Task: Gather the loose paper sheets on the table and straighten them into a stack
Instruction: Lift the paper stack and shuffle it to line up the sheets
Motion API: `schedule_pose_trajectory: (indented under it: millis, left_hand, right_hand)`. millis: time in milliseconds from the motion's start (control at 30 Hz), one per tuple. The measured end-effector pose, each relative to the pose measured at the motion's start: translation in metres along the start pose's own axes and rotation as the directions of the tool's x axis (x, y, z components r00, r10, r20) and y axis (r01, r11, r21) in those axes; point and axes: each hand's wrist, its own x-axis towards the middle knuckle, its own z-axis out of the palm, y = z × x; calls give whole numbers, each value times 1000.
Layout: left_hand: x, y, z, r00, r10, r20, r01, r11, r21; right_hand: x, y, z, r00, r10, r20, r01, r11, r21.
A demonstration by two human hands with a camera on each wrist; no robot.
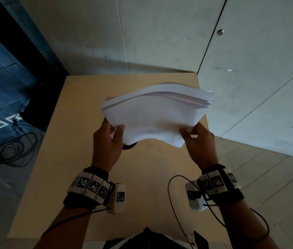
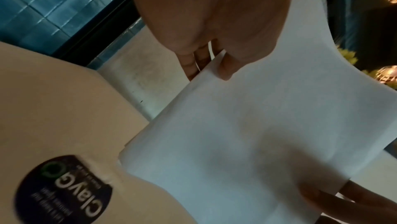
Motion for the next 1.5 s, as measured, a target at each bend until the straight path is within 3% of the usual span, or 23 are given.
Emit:
schedule_pose_trajectory:
  millis: [133,233,333,500,733,800,967,1133,1400,1500]
  left_hand:
    - [-3,2,-1,1000,-22,8,22,1000,-11]
    - [-17,-23,12,979,-172,110,175,984,-17]
    - [-24,-43,21,950,-282,136,289,957,-35]
    - [-17,-29,23,965,-243,99,247,969,-26]
    - [0,6,-1,998,-37,-46,33,995,-99]
    - [-3,4,-1,998,-14,-60,8,994,-106]
    - [-23,-40,23,971,-206,121,202,978,49]
    - [-24,-49,29,957,-252,144,244,967,73]
    - [8,1,-6,1000,-14,8,14,999,45]
    - [6,3,-11,1000,3,-5,-3,1000,20]
  right_hand:
    - [1,5,-2,999,-14,33,13,1000,18]
    - [-3,41,16,982,81,168,-80,997,-10]
    - [-7,63,30,967,142,211,-143,990,-12]
    - [-4,53,30,972,163,168,-167,986,10]
    - [8,3,-3,998,-58,-13,58,998,13]
    - [5,4,-2,997,-74,-7,74,997,14]
    - [-6,56,29,974,119,195,-103,991,-89]
    - [-7,67,37,968,180,173,-165,982,-96]
    - [16,12,2,999,-38,29,39,998,-43]
    - [13,5,-1,997,-74,3,74,997,-29]
